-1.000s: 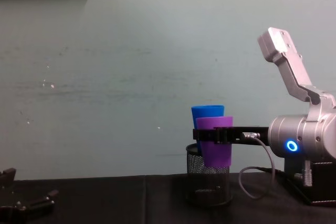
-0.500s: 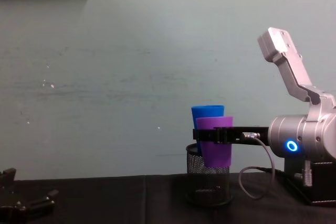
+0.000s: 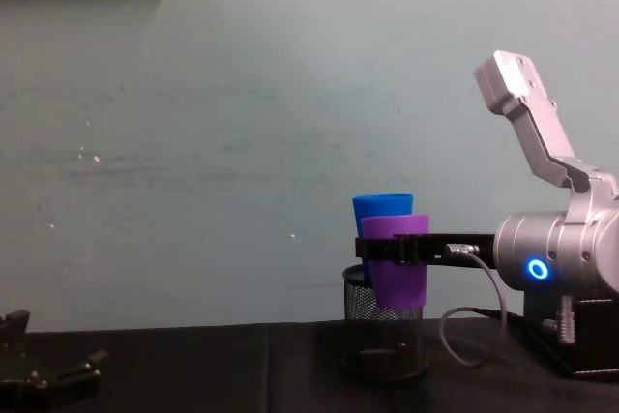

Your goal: Pick up one cup with a gripper and tap it against the other cup.

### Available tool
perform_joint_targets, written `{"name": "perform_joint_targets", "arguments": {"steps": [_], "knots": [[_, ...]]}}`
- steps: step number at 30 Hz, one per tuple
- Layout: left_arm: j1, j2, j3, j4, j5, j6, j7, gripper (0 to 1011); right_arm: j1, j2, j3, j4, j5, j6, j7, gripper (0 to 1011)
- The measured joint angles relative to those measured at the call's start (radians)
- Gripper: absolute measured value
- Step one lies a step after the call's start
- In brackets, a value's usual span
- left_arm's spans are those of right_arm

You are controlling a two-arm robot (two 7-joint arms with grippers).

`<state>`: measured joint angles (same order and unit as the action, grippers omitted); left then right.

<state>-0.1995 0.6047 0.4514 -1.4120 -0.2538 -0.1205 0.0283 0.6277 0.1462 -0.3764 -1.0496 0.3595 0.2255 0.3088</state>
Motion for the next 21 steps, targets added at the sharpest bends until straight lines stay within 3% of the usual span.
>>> {"name": "perform_joint_targets", "arguments": {"steps": [21], "knots": [[0.000,0.000,0.000,0.000,0.000,0.000,0.000,1000,0.000,0.000,0.000,0.000,0.000,0.000,0.000,731]]}}
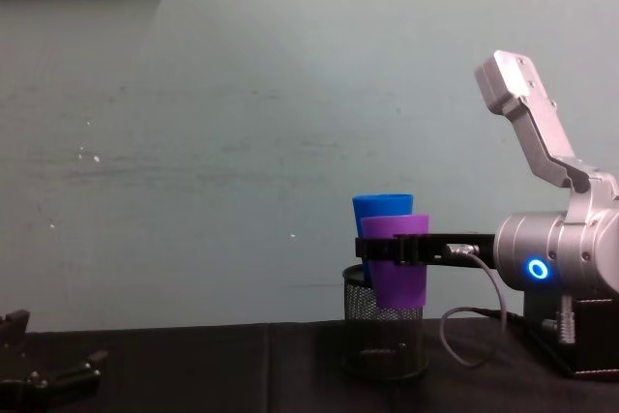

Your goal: Pick up one cup with a gripper and tap it against the other cup.

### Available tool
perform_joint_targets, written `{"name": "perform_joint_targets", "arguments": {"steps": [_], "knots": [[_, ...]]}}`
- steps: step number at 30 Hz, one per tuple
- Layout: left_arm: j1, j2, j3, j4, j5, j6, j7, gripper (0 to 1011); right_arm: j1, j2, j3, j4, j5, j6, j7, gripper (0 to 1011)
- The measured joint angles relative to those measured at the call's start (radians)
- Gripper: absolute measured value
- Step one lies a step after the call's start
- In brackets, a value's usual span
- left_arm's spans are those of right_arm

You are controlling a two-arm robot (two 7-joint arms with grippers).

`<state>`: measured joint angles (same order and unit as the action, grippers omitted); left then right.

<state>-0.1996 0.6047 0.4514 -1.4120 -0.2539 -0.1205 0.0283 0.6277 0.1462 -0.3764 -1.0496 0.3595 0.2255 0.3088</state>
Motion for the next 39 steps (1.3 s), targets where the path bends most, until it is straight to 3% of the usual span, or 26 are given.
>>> {"name": "perform_joint_targets", "arguments": {"steps": [39], "knots": [[0.000,0.000,0.000,0.000,0.000,0.000,0.000,1000,0.000,0.000,0.000,0.000,0.000,0.000,0.000,731]]}}
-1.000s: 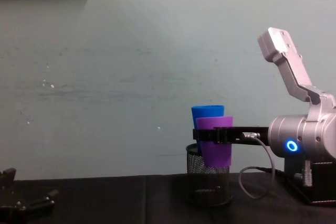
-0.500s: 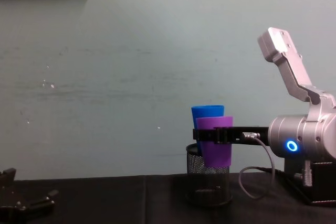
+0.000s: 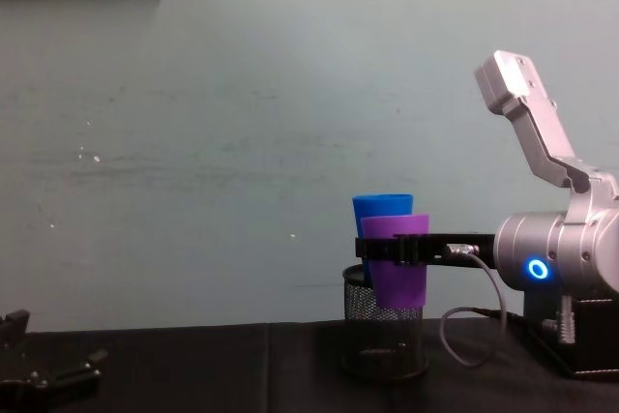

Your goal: Pick up one cup with a gripper and tap it against the other cup.

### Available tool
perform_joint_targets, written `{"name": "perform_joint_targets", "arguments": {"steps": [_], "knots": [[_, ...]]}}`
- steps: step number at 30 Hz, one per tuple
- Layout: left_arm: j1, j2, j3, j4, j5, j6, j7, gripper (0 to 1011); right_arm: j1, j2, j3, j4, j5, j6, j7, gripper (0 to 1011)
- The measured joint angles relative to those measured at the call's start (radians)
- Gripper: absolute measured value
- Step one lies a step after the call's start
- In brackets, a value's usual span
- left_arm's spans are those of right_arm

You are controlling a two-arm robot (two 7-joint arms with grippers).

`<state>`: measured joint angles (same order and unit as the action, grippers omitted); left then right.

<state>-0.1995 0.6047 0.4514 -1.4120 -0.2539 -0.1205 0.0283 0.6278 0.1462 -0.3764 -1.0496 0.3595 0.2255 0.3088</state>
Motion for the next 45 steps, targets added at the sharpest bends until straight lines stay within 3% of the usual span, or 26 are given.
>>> {"name": "perform_joint_targets", "arguments": {"steps": [45], "knots": [[0.000,0.000,0.000,0.000,0.000,0.000,0.000,1000,0.000,0.000,0.000,0.000,0.000,0.000,0.000,731]]}}
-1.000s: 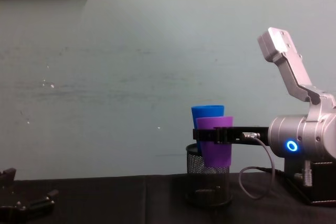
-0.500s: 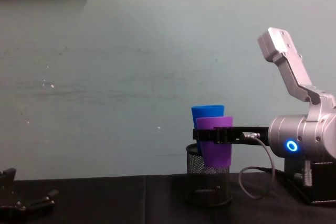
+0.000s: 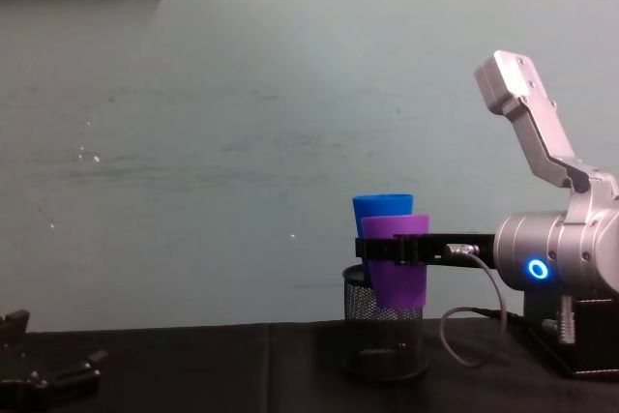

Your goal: Pick up one cup with a gripper and tap it against the other cup.

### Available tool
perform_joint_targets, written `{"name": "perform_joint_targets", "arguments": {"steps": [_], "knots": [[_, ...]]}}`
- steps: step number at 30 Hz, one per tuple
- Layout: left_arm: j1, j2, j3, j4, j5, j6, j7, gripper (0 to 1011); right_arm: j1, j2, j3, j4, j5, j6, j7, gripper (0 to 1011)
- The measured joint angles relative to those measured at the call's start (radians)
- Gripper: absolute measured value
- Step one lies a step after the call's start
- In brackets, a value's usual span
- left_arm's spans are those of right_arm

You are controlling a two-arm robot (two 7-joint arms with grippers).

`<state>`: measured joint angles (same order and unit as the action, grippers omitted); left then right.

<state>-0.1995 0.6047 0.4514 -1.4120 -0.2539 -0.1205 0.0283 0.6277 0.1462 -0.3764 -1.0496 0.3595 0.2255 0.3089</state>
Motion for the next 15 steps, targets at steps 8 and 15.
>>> {"name": "perform_joint_targets", "arguments": {"steps": [8,15], "knots": [[0.000,0.000,0.000,0.000,0.000,0.000,0.000,1000,0.000,0.000,0.000,0.000,0.000,0.000,0.000,731],[0.000,0.000,0.000,0.000,0.000,0.000,0.000,1000,0.000,0.000,0.000,0.000,0.000,0.000,0.000,731]]}}
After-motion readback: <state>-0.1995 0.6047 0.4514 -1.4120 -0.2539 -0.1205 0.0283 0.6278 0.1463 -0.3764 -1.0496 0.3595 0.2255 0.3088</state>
